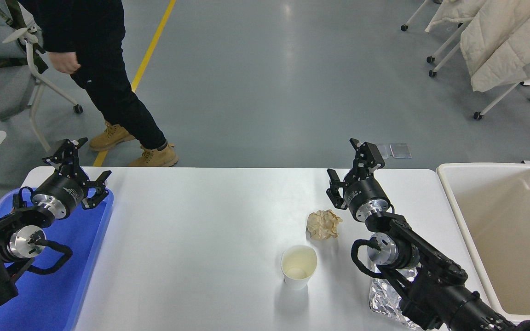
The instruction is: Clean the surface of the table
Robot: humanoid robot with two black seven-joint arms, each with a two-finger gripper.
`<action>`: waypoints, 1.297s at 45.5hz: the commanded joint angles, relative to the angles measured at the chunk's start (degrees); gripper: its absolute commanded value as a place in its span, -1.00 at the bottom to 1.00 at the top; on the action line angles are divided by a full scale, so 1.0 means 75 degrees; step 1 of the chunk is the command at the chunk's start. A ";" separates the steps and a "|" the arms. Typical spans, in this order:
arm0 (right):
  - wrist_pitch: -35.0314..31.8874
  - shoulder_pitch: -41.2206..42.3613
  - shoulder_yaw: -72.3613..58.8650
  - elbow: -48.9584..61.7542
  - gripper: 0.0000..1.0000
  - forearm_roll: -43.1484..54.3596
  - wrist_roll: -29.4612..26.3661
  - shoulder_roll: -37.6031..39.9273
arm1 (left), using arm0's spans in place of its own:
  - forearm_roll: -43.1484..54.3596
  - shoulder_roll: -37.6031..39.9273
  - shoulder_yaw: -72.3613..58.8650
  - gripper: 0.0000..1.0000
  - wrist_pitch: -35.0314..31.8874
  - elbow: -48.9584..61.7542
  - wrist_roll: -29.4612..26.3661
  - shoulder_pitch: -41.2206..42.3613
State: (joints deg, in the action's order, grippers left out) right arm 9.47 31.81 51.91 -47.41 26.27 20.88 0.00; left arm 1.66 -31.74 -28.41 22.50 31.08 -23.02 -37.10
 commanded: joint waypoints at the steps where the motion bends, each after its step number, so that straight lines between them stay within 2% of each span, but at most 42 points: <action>1: 0.0003 0.0083 0.0016 0.0040 1.00 -0.0244 -0.0007 0.0000 | 0.0001 0.0002 0.0003 1.00 0.0000 0.0004 -0.0001 0.0001; 34: -0.0114 0.0564 -0.0089 0.0591 1.00 -0.0432 0.0005 0.0199 | 0.0001 -0.0010 0.0003 1.00 0.0000 0.0004 -0.0001 0.0001; 44: 0.0132 0.0996 -0.2443 0.0240 1.00 -0.0432 -0.0019 0.0972 | 0.0001 -0.0010 0.0003 1.00 0.0000 0.0004 -0.0001 0.0001; 59: 0.0108 0.3176 -0.7001 -0.1775 1.00 -0.0374 -0.0206 0.3140 | 0.0012 -0.0010 0.0003 1.00 0.0000 0.0004 -0.0001 -0.0011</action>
State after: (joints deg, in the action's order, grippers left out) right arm 10.15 46.02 20.96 -52.10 23.00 20.13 14.03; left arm 1.69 -31.83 -28.40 22.50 31.11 -23.03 -37.13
